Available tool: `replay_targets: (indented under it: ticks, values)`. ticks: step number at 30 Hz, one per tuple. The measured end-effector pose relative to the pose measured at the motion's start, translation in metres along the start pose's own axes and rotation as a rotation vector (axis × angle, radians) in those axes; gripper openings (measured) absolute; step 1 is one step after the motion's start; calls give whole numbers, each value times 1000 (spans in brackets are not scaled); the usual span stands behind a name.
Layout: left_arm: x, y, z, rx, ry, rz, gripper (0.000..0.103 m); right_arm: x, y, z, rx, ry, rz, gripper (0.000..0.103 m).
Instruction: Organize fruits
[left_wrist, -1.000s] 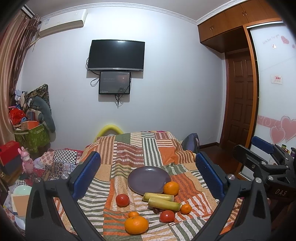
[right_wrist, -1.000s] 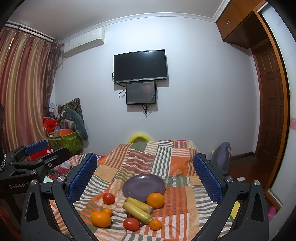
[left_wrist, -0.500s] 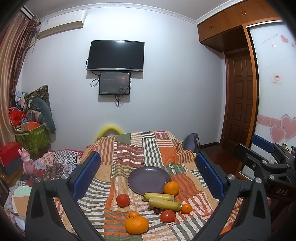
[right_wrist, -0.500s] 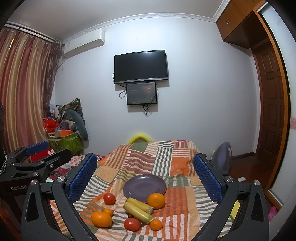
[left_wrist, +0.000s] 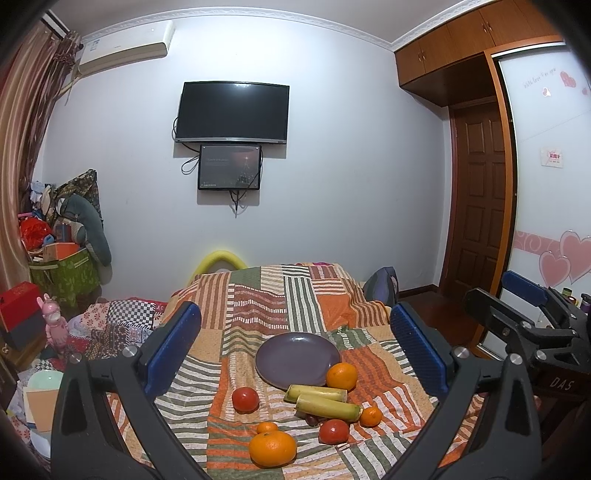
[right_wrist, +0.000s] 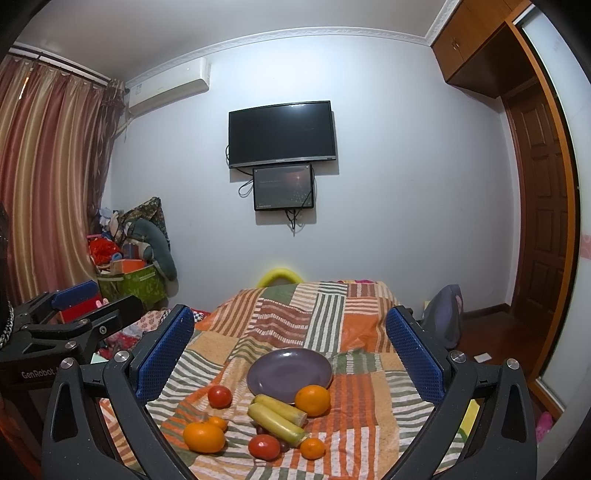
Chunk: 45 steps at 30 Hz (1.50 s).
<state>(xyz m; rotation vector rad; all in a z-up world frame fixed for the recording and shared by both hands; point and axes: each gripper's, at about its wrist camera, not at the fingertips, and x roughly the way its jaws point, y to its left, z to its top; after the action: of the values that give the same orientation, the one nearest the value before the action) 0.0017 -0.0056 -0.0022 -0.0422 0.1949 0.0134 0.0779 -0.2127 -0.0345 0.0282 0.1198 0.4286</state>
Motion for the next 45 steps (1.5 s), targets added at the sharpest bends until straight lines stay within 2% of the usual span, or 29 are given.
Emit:
replay_targets:
  ticks: [10, 15, 19, 21, 24, 30, 38, 41, 45]
  values:
    - [0, 2, 0, -2, 0, -1, 103, 0, 0, -1, 4, 5, -2, 103]
    - [4, 4, -2, 11, 11, -3, 103, 9, -3, -5, 12, 48, 2, 103]
    - [14, 10, -8, 10, 49, -14, 103, 17, -9, -11, 22, 77, 11, 103]
    - [20, 13, -12, 11, 71, -4, 97, 23, -10, -15, 12, 97, 3, 103]
    - [37, 24, -20, 0, 140, 8, 90, 33, -13, -23, 3, 138, 3, 101]
    - [73, 46, -51, -30, 295, 32, 83, 55, -22, -41, 3, 256, 43, 84]
    - [113, 58, -103, -49, 476, 39, 83, 92, -31, -71, 7, 449, 94, 56]
    - [125, 56, -119, -65, 549, 30, 83, 104, -32, -83, 16, 513, 114, 51]
    - [143, 55, -145, -83, 645, 8, 83, 115, -33, -96, 20, 573, 140, 49]
